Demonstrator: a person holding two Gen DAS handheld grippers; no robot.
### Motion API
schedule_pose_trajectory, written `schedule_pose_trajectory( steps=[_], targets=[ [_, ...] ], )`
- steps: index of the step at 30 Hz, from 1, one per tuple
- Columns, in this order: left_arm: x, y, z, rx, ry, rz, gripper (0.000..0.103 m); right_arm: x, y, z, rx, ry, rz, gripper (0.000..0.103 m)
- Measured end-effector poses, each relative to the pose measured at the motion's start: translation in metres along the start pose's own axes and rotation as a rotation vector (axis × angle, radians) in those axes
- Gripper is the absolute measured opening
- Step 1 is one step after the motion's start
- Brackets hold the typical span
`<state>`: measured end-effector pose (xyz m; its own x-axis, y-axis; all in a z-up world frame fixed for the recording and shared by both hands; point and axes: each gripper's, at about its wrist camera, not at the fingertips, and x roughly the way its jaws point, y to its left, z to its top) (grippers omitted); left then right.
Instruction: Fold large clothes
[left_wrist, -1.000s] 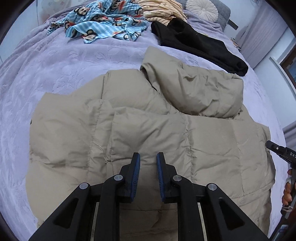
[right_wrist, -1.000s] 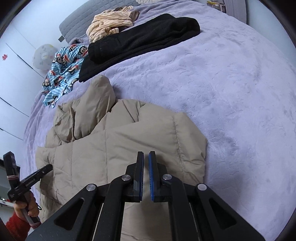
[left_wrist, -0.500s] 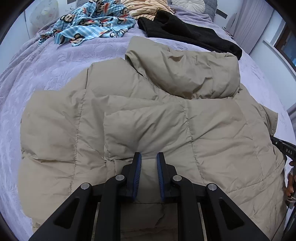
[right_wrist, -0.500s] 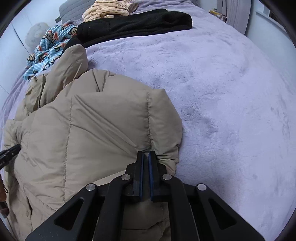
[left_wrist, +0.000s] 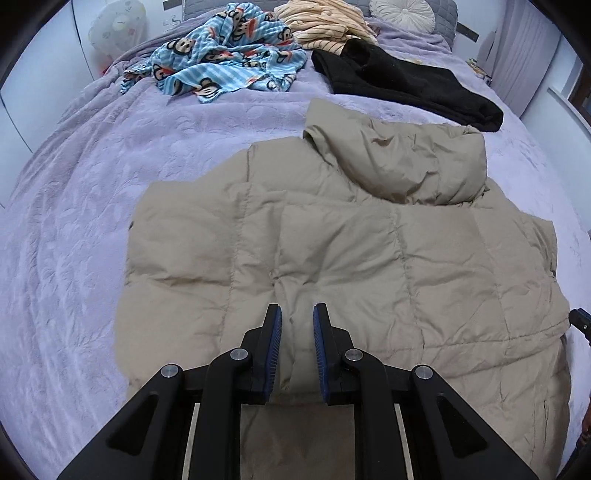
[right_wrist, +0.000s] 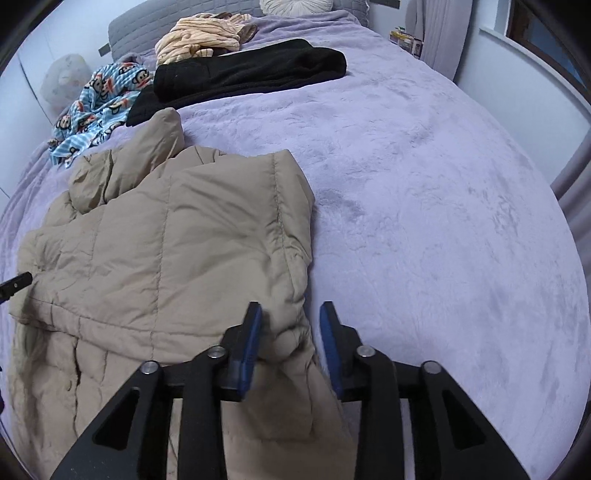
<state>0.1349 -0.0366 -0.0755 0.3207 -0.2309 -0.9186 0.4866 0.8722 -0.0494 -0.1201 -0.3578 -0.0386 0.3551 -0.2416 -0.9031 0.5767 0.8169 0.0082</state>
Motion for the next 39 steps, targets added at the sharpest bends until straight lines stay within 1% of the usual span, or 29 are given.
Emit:
schedule_pose_trajectory(
  steps=[1, 2, 6, 11, 14, 15, 16, 17, 18, 19, 24, 26, 28, 30, 32, 34, 35, 39],
  targets=[
    [-0.001, 0.001, -0.005, -0.001, 0.015, 0.015, 0.019, -0.003, -0.002, -0.004, 0.014, 0.008, 0.01, 0.05],
    [-0.003, 0.0, -0.009, -0.001, 0.031, 0.026, 0.019, -0.006, -0.005, -0.009, 0.03, 0.021, 0.023, 0.05],
    [-0.013, -0.005, -0.031, -0.008, 0.054, 0.037, 0.019, -0.009, -0.012, -0.026, 0.078, 0.087, 0.077, 0.05],
    [-0.025, -0.011, -0.055, -0.051, 0.085, 0.046, 0.019, -0.016, -0.02, -0.045, 0.104, 0.127, 0.122, 0.053],
    [-0.033, -0.018, -0.067, -0.056, 0.098, 0.053, 0.02, -0.021, -0.025, -0.051, 0.126, 0.145, 0.174, 0.058],
    [-0.036, -0.022, -0.071, -0.058, 0.101, 0.053, 0.026, -0.022, -0.027, -0.052, 0.13, 0.149, 0.188, 0.06],
    [-0.039, -0.024, -0.075, -0.062, 0.104, 0.057, 0.065, -0.024, -0.029, -0.053, 0.132, 0.152, 0.202, 0.06],
    [-0.045, -0.026, -0.079, -0.075, 0.094, 0.075, 0.101, -0.025, -0.03, -0.054, 0.134, 0.154, 0.217, 0.06],
    [-0.052, -0.029, -0.082, -0.083, 0.065, 0.092, 0.103, -0.026, -0.032, -0.055, 0.135, 0.159, 0.228, 0.061],
    [-0.058, -0.032, -0.085, -0.08, 0.04, 0.098, 0.103, -0.026, -0.033, -0.056, 0.135, 0.164, 0.237, 0.061],
    [-0.066, -0.042, -0.099, -0.074, 0.066, 0.096, 0.103, -0.028, -0.038, -0.068, 0.149, 0.183, 0.265, 0.067],
    [-0.068, -0.042, -0.104, -0.069, 0.07, 0.108, 0.103, -0.03, -0.036, -0.074, 0.157, 0.191, 0.284, 0.07],
    [-0.07, -0.039, -0.111, -0.066, 0.075, 0.106, 0.103, -0.033, -0.031, -0.081, 0.154, 0.191, 0.306, 0.083],
    [-0.068, -0.033, -0.116, -0.063, 0.087, 0.097, 0.103, -0.036, -0.025, -0.09, 0.152, 0.189, 0.327, 0.083],
    [-0.066, -0.026, -0.127, -0.054, 0.109, 0.093, 0.103, -0.039, -0.016, -0.099, 0.156, 0.193, 0.34, 0.085],
    [-0.067, -0.018, -0.137, -0.043, 0.124, 0.091, 0.103, -0.041, -0.007, -0.11, 0.173, 0.197, 0.346, 0.095],
    [-0.07, -0.015, -0.142, -0.038, 0.126, 0.091, 0.103, -0.042, -0.001, -0.116, 0.183, 0.202, 0.35, 0.098],
    [-0.084, 0.001, -0.16, -0.018, 0.149, 0.09, 0.103, -0.055, 0.013, -0.136, 0.22, 0.218, 0.315, 0.099]
  ],
)
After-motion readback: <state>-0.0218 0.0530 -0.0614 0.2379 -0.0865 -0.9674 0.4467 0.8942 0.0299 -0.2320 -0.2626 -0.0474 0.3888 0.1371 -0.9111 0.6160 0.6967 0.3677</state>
